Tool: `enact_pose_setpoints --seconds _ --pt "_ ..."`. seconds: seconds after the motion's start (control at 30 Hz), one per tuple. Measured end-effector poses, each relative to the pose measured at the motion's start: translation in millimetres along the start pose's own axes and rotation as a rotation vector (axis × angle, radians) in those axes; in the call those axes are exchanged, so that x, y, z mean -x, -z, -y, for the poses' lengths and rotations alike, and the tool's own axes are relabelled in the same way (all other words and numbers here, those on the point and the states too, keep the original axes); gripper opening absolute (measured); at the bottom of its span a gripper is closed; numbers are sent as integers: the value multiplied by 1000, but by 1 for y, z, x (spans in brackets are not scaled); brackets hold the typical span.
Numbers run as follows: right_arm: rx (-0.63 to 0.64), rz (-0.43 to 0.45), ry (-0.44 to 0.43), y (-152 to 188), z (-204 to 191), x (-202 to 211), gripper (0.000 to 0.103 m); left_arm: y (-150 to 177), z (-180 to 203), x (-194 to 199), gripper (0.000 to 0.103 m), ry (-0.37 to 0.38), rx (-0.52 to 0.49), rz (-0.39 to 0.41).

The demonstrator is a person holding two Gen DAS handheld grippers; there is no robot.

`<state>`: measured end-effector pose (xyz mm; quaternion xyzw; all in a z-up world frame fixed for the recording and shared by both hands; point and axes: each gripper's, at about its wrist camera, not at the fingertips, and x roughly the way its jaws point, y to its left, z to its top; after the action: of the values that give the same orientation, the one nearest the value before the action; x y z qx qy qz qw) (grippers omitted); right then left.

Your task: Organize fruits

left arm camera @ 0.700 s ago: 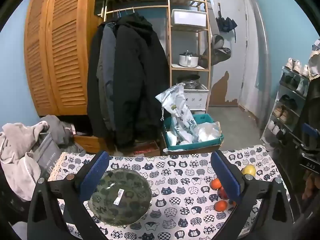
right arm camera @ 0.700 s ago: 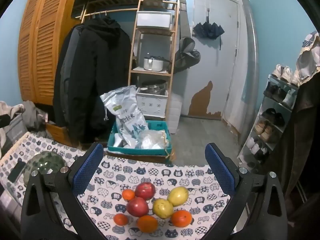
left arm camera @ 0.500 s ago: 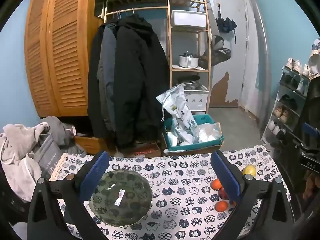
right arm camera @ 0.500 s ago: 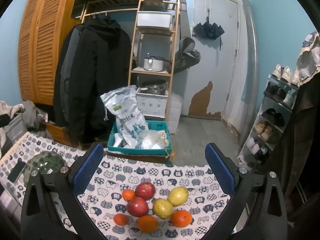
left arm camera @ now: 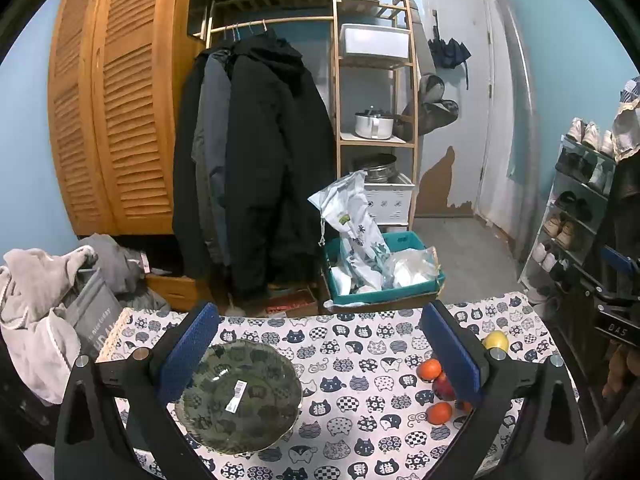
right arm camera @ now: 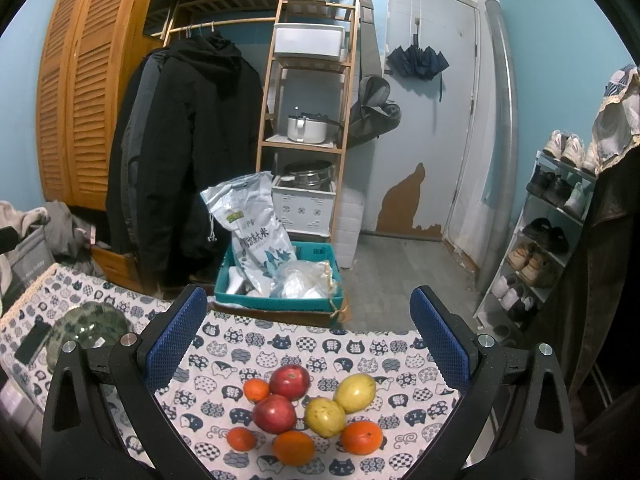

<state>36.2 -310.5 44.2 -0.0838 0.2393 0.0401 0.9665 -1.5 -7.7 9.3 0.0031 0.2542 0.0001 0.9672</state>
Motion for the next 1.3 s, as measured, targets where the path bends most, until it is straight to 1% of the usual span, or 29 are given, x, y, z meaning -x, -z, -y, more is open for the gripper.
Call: enact_pose_setpoints --seconds 1.3 --pt "4 4 2 -2 -3 0 100 1 -1 4 102 10 5 2"
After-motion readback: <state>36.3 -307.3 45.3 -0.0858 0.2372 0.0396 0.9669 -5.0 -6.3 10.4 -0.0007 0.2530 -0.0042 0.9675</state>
